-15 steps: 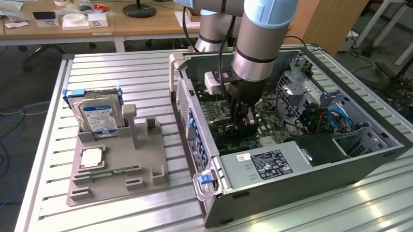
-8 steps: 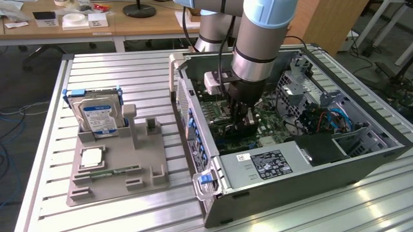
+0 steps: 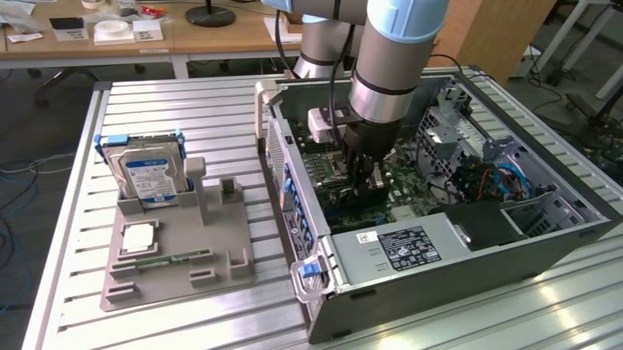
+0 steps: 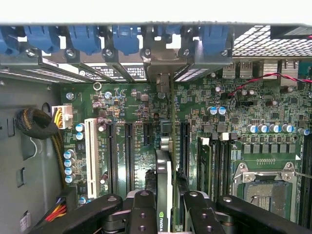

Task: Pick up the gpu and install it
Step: 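Insert the gpu into the slot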

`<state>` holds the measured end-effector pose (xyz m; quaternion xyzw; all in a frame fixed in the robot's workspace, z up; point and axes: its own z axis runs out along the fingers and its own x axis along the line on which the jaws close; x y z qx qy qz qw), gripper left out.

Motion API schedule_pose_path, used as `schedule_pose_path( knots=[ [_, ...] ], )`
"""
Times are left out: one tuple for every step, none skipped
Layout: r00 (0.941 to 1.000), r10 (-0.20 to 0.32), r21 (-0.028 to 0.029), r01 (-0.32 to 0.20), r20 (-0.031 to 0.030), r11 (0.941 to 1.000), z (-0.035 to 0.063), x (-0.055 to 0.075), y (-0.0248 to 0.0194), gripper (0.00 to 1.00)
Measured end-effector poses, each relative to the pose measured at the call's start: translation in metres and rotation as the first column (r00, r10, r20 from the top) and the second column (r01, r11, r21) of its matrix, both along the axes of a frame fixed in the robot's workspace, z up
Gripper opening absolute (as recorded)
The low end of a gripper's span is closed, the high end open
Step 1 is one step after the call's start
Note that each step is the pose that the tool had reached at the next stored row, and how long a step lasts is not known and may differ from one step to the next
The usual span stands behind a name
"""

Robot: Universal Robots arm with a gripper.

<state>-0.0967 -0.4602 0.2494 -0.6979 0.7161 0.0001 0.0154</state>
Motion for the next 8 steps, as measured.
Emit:
schedule_pose_path(
  knots=[
    [1.0000, -0.001, 0.0016, 0.001, -0.0008, 1.0000, -0.0004, -0.0005, 0.0002, 0.26],
    [1.0000, -0.001, 0.0010, 0.001, 0.0003, 1.0000, -0.0004, -0.0004, 0.0001, 0.27],
    [1.0000, -0.001, 0.0009, 0.001, 0.0004, 1.0000, -0.0004, -0.0003, 0.0001, 0.33],
    [1.0000, 0.000, 0.0003, 0.000, 0.0001, 1.0000, -0.0001, 0.0000, 0.0000, 0.39],
    [1.0000, 0.000, 0.0002, 0.000, 0.0001, 1.0000, -0.0001, 0.0000, 0.0000, 0.39],
    [1.0000, 0.000, 0.0002, 0.000, 0.0001, 1.0000, -0.0001, 0.0000, 0.0000, 0.45],
    [1.0000, 0.000, 0.0001, 0.000, 0.0000, 1.0000, -0.0001, 0.0000, 0.0000, 0.45],
    [1.0000, 0.000, 0.0000, 0.000, 0.0000, 1.0000, 0.0000, 0.0000, 0.0000, 0.51]
  ],
)
